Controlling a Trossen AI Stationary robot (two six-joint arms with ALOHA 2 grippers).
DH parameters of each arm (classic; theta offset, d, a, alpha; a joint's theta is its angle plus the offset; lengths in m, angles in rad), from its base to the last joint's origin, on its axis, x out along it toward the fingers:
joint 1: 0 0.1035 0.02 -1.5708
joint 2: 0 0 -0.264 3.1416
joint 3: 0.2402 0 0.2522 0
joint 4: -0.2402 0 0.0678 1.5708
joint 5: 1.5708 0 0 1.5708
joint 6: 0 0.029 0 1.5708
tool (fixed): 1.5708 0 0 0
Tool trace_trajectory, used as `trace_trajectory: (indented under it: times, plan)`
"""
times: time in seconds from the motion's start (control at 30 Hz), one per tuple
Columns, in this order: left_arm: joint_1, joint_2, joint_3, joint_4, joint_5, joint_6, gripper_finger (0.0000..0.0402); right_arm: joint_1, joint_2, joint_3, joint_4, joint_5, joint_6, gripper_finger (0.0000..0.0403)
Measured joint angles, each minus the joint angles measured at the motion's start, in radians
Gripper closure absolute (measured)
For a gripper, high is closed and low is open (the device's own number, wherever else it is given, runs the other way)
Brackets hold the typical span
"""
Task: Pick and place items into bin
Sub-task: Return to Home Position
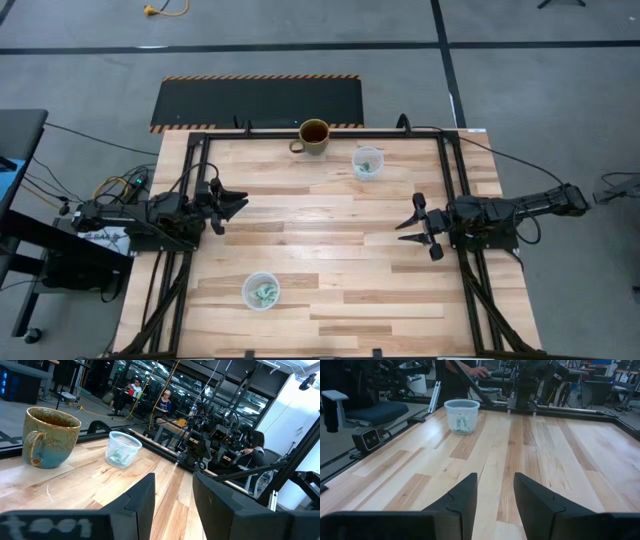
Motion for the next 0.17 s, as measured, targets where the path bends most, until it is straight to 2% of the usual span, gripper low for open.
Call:
trace_trajectory:
  times: [0.17]
  plan:
    - [0.000,0.000,0.000,0.000,0.000,0.000,0.0281,0.000,0.000,0.000,0.000,0.000,0.000,0.0280]
